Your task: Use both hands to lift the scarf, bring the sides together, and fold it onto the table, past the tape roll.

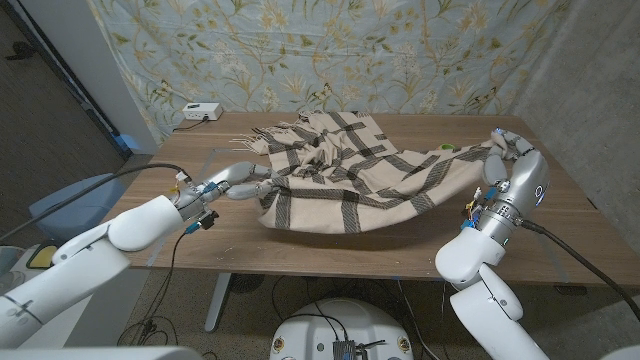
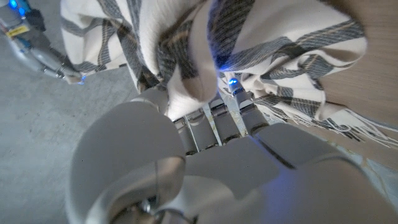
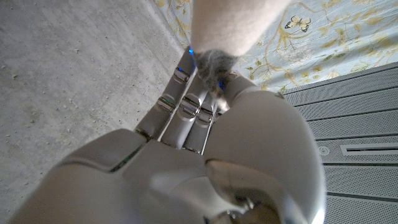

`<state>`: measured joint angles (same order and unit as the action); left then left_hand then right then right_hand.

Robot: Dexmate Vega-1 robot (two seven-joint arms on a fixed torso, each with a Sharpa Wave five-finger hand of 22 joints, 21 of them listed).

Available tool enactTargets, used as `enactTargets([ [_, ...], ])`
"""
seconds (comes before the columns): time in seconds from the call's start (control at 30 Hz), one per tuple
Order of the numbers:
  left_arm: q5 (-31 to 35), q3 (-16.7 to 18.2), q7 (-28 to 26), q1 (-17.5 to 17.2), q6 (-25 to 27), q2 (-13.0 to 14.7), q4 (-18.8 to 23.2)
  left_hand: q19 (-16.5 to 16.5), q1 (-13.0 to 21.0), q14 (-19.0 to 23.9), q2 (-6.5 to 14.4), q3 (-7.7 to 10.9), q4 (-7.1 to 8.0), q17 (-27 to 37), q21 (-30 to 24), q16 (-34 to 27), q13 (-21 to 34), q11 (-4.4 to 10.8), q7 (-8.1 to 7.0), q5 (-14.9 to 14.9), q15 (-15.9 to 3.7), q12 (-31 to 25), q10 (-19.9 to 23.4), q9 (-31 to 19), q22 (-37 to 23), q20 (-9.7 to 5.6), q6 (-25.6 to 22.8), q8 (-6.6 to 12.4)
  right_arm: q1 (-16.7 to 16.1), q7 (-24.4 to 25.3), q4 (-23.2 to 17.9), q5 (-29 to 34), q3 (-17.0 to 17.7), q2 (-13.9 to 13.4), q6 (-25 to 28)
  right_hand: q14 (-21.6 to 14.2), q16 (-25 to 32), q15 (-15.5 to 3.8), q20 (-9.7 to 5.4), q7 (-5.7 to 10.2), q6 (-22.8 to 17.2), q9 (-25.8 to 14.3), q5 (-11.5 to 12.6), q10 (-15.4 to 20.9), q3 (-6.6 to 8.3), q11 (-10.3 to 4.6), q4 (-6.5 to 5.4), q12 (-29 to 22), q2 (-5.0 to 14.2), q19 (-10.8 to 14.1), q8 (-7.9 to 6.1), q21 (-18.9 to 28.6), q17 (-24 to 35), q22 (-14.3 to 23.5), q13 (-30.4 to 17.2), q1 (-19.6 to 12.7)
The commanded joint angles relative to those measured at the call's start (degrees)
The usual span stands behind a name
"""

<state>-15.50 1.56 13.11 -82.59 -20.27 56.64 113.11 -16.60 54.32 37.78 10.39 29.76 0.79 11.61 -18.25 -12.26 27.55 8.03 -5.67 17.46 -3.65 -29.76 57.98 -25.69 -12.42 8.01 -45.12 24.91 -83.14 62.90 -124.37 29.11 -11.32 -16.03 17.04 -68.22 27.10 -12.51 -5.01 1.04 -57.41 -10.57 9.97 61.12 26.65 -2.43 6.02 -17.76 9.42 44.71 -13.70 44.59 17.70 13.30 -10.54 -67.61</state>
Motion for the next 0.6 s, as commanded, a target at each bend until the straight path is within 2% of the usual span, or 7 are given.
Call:
enactTargets([
  [0.03, -32.9, -4.6, 15.6, 10.8, -7.1, -7.3, -7.6, -0.6, 0.5, 0.4, -0.1, 0.43, 0.08, 0.1, -0.5, 0.4, 0.8, 0.26, 3.99, 0.2, -8.23, -0.8, 0.2, -0.7, -0.2, -0.23, -3.8, 6.18, 4.6, -3.7, 3.5, -6.0, -0.3, -2.9, -6.7, 0.0, -0.1, -0.36, -3.70, 0.00, -0.3, -0.2, 0.3, 1.3, 0.13, 1.14, 0.14, 0.3, 0.37, -0.4, 0.23, 0.5, 0.3, 0.0, -0.3, -0.1],
  [0.3, -36.4, -4.5, 16.0, 13.3, -6.4, -8.8, -8.2, -0.6, 0.6, 0.5, -0.2, 0.78, 0.14, 0.1, -0.7, 0.6, 1.5, 0.59, 3.94, 0.3, -8.16, -1.4, 0.3, -1.4, -0.3, -0.26, -3.9, 6.71, 11.8, -4.8, 10.4, -10.1, -1.7, -3.5, -12.8, 0.1, -0.2, -0.29, -3.81, 0.01, -0.4, -0.2, 0.2, 1.5, 0.13, 1.02, 0.13, 0.7, 0.40, -0.6, 0.41, 0.9, 0.4, -0.1, -0.3, 0.1],
  [0.33, -36.7, -4.2, 16.2, 13.5, -6.5, -8.9, -8.1, -0.6, 0.6, 0.5, -0.2, 0.86, 0.14, 0.1, -0.7, 0.7, 1.6, 0.61, 3.95, 0.3, -8.16, -1.5, 0.3, -1.6, -0.3, -0.25, -3.8, 6.78, 13.7, -5.2, 12.1, -11.4, -2.1, -3.2, -14.5, 0.0, -0.2, -0.33, -3.82, 0.05, -0.4, -0.3, 0.2, 1.5, 0.14, 1.02, 0.15, 0.7, 0.40, -0.6, 0.41, 0.9, 0.4, -0.1, -0.3, 0.1],
  [0.37, -36.7, -4.2, 16.2, 13.5, -6.5, -8.9, -8.1, -0.6, 0.7, 0.5, -0.3, 0.92, 0.14, 0.1, -0.7, 0.7, 1.7, 0.63, 4.00, 0.3, -8.16, -1.7, 0.4, -1.7, -0.3, -0.20, -3.8, 6.85, 13.7, -5.1, 12.2, -11.5, -2.2, -3.3, -14.7, 0.0, -0.1, -0.39, -3.82, 0.06, -0.4, -0.3, 0.2, 1.5, 0.15, 1.07, 0.18, 0.7, 0.41, -0.6, 0.43, 1.0, 0.4, -0.1, -0.4, 0.1],
  [0.43, -36.4, -3.5, 15.4, 13.4, -6.6, -8.9, -7.7, -0.6, 0.7, 0.7, -0.3, 1.04, 0.15, 0.1, -0.8, 0.7, 1.9, 0.65, 3.91, 0.4, -8.15, -1.8, 0.3, -1.9, -0.3, -0.14, -3.9, 7.01, 16.6, -5.9, 14.7, -13.0, -2.8, -3.1, -16.5, 0.0, -0.2, -0.43, -3.83, -0.03, -0.5, -0.3, 0.2, 1.5, 0.18, 1.09, 0.23, 0.9, 0.41, -0.7, 0.46, 1.2, 0.5, -0.1, -0.4, 0.0],
  [0.5, -36.2, -3.1, 14.8, 13.2, -6.4, -8.9, -7.3, -0.7, 0.7, 0.9, -0.3, 1.16, 0.16, 0.1, -0.9, 0.7, 2.1, 0.63, 3.97, 0.4, -8.12, -2.0, 0.3, -2.1, -0.3, -0.14, -3.8, 7.14, 17.5, -6.0, 15.6, -13.6, -3.0, -3.1, -17.2, -0.1, -0.2, -0.41, -3.86, -0.05, -0.5, -0.3, 0.2, 1.5, 0.18, 1.12, 0.24, 1.0, 0.43, -0.7, 0.49, 1.2, 0.5, -0.1, -0.4, 0.1],
  [0.6, -34.6, -1.8, 12.1, 12.1, -6.3, -8.7, -6.2, -0.7, 0.8, 1.0, -0.4, 1.35, 0.18, 0.0, -1.0, 0.7, 2.5, 0.70, 4.03, 0.4, -8.14, -2.3, 0.4, -2.4, -0.4, -0.16, -3.8, 7.34, 21.1, -6.8, 18.6, -15.2, -3.8, -2.7, -19.0, -0.1, -0.2, -0.39, -3.87, -0.13, -0.6, -0.3, 0.2, 1.7, 0.20, 1.12, 0.25, 1.1, 0.46, -0.8, 0.54, 1.4, 0.6, -0.1, -0.4, 0.1],
])
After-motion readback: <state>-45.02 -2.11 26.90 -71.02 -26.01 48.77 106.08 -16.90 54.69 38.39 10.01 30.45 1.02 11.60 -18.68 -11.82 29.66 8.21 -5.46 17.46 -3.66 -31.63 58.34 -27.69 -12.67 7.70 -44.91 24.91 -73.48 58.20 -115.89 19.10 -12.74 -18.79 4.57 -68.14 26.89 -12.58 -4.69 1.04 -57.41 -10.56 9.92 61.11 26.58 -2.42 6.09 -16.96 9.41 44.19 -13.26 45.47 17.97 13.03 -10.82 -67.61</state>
